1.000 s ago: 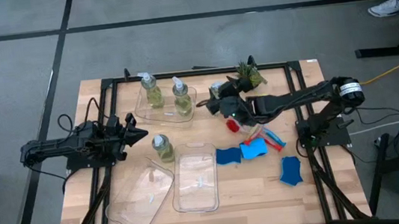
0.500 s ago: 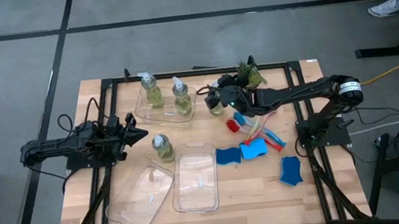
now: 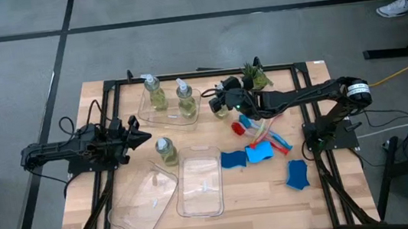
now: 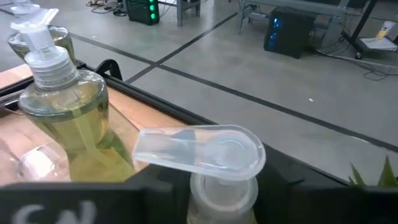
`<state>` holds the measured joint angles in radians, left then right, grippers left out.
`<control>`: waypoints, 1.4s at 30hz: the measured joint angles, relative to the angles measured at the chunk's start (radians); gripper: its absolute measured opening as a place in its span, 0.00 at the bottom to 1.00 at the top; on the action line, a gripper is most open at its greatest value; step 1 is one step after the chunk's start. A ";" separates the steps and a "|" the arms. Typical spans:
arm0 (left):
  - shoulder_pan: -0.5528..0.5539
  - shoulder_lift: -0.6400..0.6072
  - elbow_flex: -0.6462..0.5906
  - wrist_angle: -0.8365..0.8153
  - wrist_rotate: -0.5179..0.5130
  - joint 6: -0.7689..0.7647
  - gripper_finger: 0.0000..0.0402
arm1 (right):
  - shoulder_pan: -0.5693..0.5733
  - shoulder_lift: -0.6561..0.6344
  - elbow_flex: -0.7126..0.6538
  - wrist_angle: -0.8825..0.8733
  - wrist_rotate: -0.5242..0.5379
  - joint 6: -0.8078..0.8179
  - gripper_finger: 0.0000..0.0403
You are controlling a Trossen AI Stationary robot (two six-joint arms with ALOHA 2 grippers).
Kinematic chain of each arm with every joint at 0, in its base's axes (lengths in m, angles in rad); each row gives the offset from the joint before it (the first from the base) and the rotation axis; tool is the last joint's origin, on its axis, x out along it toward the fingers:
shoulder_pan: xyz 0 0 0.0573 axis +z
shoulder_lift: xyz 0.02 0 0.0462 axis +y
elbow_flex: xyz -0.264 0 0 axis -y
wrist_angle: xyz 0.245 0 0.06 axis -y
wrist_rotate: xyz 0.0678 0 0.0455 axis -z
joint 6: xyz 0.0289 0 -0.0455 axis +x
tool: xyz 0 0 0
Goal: Pick & Place Kitchen Sink Supplies
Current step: Put the green soap dispenser into the top transparent bin
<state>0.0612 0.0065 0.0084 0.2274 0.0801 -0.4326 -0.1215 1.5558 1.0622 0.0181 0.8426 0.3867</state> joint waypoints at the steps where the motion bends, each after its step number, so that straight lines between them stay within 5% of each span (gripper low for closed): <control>1: 0.000 0.000 0.000 0.000 0.000 0.000 0.03 | 0.000 0.000 0.000 0.002 -0.005 0.001 0.27; 22: 0.000 0.000 0.000 0.000 0.000 0.000 0.03 | 0.109 -0.038 0.000 0.147 0.007 -0.230 0.27; 32: 0.000 0.000 0.000 0.000 0.000 0.000 0.03 | 0.234 -0.071 0.098 0.143 0.122 -0.417 0.29; 42: 0.000 0.000 0.000 0.000 0.000 0.000 0.03 | 0.319 -0.073 0.167 0.189 0.081 -0.512 0.27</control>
<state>0.0613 0.0063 0.0082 0.2273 0.0802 -0.4328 0.1977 1.4826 1.2289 0.2071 0.9231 -0.1252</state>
